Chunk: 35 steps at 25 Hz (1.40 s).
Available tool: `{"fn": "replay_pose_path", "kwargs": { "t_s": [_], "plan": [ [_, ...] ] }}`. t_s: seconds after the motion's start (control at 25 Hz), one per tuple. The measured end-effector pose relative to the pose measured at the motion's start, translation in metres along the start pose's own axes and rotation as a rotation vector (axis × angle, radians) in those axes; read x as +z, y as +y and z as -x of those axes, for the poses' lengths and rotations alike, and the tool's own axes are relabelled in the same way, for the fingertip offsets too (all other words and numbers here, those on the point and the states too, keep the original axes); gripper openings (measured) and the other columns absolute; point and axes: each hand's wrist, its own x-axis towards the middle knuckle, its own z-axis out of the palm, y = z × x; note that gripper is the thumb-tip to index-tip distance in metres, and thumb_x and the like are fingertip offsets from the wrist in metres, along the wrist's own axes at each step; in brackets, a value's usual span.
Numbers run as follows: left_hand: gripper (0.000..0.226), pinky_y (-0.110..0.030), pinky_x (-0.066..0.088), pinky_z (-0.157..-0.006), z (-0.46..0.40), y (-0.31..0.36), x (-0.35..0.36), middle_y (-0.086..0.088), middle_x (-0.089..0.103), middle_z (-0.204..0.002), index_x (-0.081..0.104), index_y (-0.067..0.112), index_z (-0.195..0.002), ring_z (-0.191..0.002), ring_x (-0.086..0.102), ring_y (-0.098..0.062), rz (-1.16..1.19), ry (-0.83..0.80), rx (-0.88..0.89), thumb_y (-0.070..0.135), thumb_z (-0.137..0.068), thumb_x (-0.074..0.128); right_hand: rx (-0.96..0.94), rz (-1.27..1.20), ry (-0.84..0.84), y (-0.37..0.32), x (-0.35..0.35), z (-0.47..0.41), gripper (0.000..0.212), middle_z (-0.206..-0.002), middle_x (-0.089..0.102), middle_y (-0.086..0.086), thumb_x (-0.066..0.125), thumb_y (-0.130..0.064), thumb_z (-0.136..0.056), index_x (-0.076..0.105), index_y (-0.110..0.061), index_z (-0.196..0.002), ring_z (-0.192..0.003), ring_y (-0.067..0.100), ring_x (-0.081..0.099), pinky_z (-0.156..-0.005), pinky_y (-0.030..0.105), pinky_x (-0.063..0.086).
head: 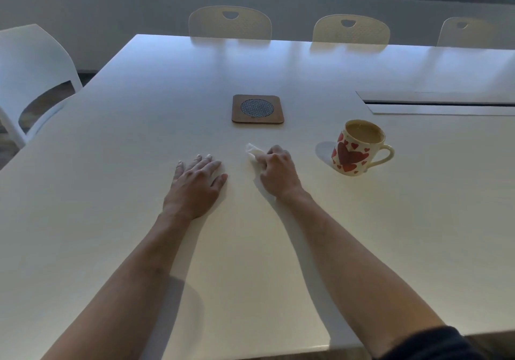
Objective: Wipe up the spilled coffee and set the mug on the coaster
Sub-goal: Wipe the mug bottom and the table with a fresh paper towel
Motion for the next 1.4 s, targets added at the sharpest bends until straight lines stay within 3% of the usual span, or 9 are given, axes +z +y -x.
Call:
{"fn": "replay_pose_path", "kwargs": {
  "t_s": [0.36,0.6,0.84,0.96,1.08,1.24,1.4],
  "plan": [
    [0.048,-0.043,0.005,-0.121,0.002,-0.001,-0.001,0.004,0.033,-0.157,0.044,0.026,-0.143,-0.148,0.019,-0.012,0.003,-0.027,0.008,0.044,-0.098,0.037,-0.201,-0.08,-0.046,-0.006,-0.007,0.053,0.039,-0.097,0.058,0.015,0.051,-0.002,-0.086,0.071,-0.015,-0.118,-0.095,0.035,0.056,-0.092,0.036,0.043],
    [0.047,-0.044,0.006,-0.12,0.006,0.001,-0.001,0.003,0.032,-0.157,0.043,0.026,-0.143,-0.148,0.019,-0.014,-0.023,-0.032,0.008,0.043,-0.099,0.037,0.138,0.052,0.203,0.048,-0.037,0.073,0.033,-0.091,0.059,0.022,0.052,-0.005,-0.089,0.071,-0.009,-0.117,-0.087,0.037,0.059,-0.081,0.042,0.052],
    [0.042,-0.045,0.012,-0.119,0.011,0.007,-0.006,0.0,0.039,-0.154,0.051,0.025,-0.137,-0.146,0.027,-0.017,-0.025,-0.007,0.003,0.039,-0.1,0.038,0.256,0.125,0.232,0.046,-0.037,0.095,0.032,-0.093,0.057,0.022,0.045,-0.005,-0.091,0.071,-0.003,-0.11,-0.088,0.038,0.058,-0.081,0.041,0.051],
    [0.037,-0.043,0.017,-0.118,0.018,0.013,-0.009,-0.003,0.043,-0.151,0.056,0.022,-0.132,-0.142,0.035,-0.021,-0.007,0.01,0.008,0.033,-0.1,0.041,0.168,0.078,0.187,0.027,-0.031,0.11,0.032,-0.093,0.058,0.019,0.046,-0.003,-0.088,0.072,-0.004,-0.108,-0.087,0.036,0.057,-0.081,0.041,0.05],
    [0.036,-0.038,0.023,-0.117,0.032,0.022,-0.013,-0.001,0.046,-0.149,0.057,0.021,-0.133,-0.136,0.043,-0.021,0.179,0.012,0.049,0.028,-0.1,0.044,0.04,0.009,0.104,0.006,-0.024,0.125,0.03,-0.093,0.057,0.017,0.048,-0.004,-0.086,0.072,-0.004,-0.104,-0.088,0.035,0.056,-0.081,0.04,0.049],
    [0.033,-0.027,0.031,-0.113,0.065,0.049,-0.014,0.011,0.055,-0.139,0.062,0.028,-0.127,-0.131,0.045,-0.003,0.524,-0.107,0.164,0.035,-0.099,0.047,-0.13,-0.147,-0.053,-0.019,-0.023,0.144,0.041,-0.097,0.06,0.017,0.048,-0.006,-0.083,0.072,-0.012,-0.115,-0.095,0.035,0.057,-0.088,0.038,0.045],
    [0.027,-0.018,0.025,-0.113,0.106,0.066,-0.014,0.034,0.055,-0.12,0.064,0.034,-0.12,-0.128,0.037,0.018,0.541,-0.221,0.251,0.034,-0.1,0.046,-0.317,-0.287,-0.172,-0.02,-0.031,0.167,0.029,-0.125,0.063,0.01,0.053,-0.004,-0.092,0.075,-0.013,-0.109,-0.115,0.025,0.054,-0.098,0.032,0.042]
  ]
}}
